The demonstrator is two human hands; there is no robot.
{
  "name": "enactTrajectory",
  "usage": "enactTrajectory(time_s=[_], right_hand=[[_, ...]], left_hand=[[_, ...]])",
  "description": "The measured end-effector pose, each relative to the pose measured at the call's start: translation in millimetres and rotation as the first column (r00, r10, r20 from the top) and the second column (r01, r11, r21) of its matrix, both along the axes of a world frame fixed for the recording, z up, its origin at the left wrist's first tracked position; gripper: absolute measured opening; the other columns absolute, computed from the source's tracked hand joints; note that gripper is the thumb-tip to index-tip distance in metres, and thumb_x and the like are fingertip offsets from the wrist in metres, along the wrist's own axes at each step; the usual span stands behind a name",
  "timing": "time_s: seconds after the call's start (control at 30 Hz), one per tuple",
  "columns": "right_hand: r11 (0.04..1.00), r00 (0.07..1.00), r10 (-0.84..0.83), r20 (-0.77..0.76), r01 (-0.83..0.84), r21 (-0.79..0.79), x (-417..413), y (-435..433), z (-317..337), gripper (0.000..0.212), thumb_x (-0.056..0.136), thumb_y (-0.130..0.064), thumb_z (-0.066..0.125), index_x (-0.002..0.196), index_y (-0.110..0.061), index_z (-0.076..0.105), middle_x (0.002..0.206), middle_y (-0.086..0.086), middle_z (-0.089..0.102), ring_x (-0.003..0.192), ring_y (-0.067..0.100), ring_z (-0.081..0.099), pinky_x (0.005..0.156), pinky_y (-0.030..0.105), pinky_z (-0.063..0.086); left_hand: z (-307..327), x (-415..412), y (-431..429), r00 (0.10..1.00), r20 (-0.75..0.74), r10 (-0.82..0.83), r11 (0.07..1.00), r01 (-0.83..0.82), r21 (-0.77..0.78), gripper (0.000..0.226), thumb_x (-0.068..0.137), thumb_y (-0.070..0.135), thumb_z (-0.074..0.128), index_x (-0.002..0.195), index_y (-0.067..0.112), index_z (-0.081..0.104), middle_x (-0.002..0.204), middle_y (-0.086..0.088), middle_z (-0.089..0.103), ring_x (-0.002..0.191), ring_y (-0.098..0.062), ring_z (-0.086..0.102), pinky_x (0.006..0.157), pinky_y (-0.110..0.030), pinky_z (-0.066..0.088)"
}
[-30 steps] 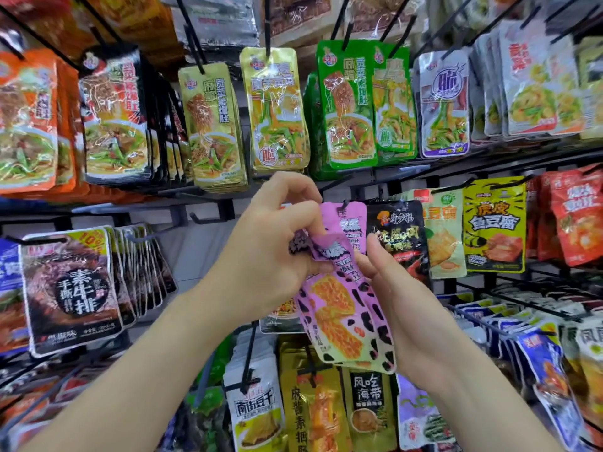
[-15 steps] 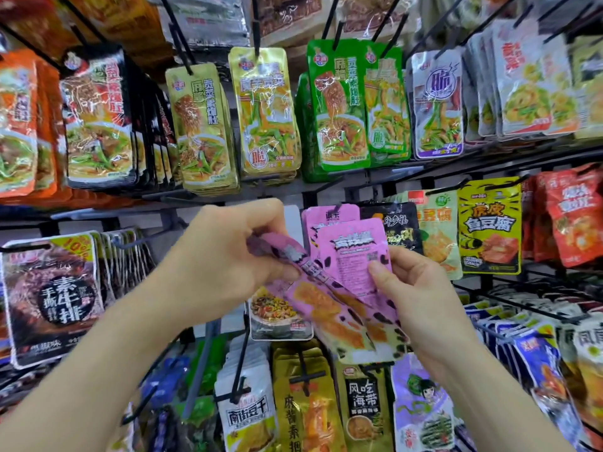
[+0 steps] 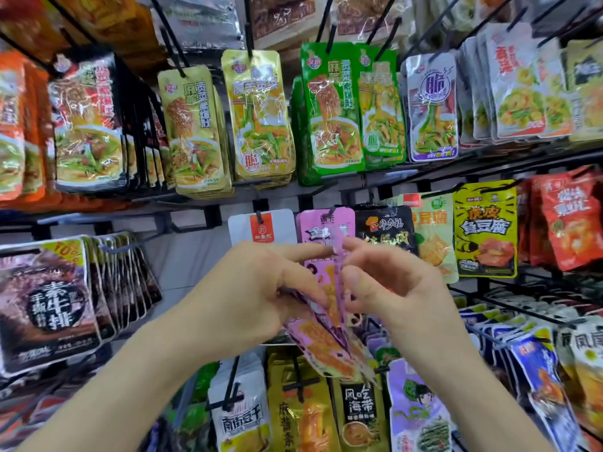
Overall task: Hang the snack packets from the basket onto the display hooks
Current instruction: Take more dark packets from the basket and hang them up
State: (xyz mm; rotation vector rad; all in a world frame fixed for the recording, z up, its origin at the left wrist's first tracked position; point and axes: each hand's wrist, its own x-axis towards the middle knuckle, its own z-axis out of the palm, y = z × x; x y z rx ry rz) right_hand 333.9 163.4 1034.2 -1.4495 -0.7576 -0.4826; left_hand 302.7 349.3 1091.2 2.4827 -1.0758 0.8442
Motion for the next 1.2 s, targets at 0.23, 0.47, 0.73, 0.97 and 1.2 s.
enactTrajectory(time_s=[0.23, 0.47, 0.73, 0.97, 1.2], right_hand=[[0.995, 0.989, -0.031, -0.145, 0.045, 0.09, 2.1, -7.3, 20.1, 0.037, 0.075, -0.011, 0.078, 0.105, -0.014, 0.058, 0.077, 0.004, 0.075, 0.047, 0.009, 0.06, 0.04, 0.018, 0.041], [0.973, 0.978, -0.189, -0.085, 0.199, 0.119, 13.7, -8.7, 31.4, 0.012, 0.083, -0.012, 0.075, 0.088, -0.016, 0.065, 0.066, 0.0, 0.071, 0.048, 0.01, 0.063, 0.041, 0.025, 0.049], [0.992, 0.971, -0.089, -0.222, 0.107, 0.069, 27.7, 4.6, 49.5, 0.019, 0.092, -0.026, 0.063, 0.093, -0.007, 0.063, 0.087, 0.017, 0.056, 0.075, 0.019, 0.059, 0.05, 0.027, 0.055], [0.955, 0.95, -0.296, -0.098, 0.292, -0.051, 35.1, 4.3, 50.1, 0.029, 0.09, -0.039, 0.064, 0.082, -0.012, 0.061, 0.083, 0.028, 0.064, 0.063, 0.036, 0.058, 0.058, 0.054, 0.053], [0.933, 0.928, -0.358, -0.102, 0.359, -0.014, 35.3, 3.3, 51.9, 0.034, 0.091, -0.033, 0.065, 0.07, -0.012, 0.048, 0.059, 0.004, 0.038, 0.044, 0.017, 0.036, 0.035, 0.02, 0.036]], left_hand=[[-4.3, -4.1, 3.7, 0.998, -0.063, 0.031, 0.997, -0.035, -0.063, 0.045, 0.07, -0.006, 0.078, 0.092, 0.032, 0.072, 0.081, 0.026, 0.069, 0.075, 0.01, 0.065, 0.066, -0.01, 0.05], [18.4, -18.9, 4.1, 0.965, -0.155, 0.211, 0.975, -0.219, -0.038, 0.072, 0.073, -0.001, 0.079, 0.115, 0.054, 0.06, 0.069, 0.022, 0.066, 0.057, 0.002, 0.058, 0.061, -0.014, 0.05], [36.3, 6.4, -10.3, 0.897, -0.166, 0.409, 0.903, -0.372, 0.213, 0.098, 0.08, 0.012, 0.076, 0.147, 0.052, 0.016, 0.098, -0.001, 0.065, 0.066, -0.001, 0.057, 0.071, -0.042, 0.054], [36.0, 9.6, -13.4, 0.9, -0.211, 0.383, 0.919, -0.347, 0.188, 0.106, 0.078, 0.013, 0.079, 0.15, 0.047, 0.009, 0.098, 0.013, 0.054, 0.057, 0.022, 0.047, 0.057, -0.013, 0.039], [38.7, 8.9, -16.4, 0.898, -0.204, 0.391, 0.917, -0.359, 0.175, 0.105, 0.079, 0.016, 0.079, 0.15, 0.046, 0.009, 0.106, 0.011, 0.05, 0.058, 0.017, 0.048, 0.069, -0.019, 0.044]])
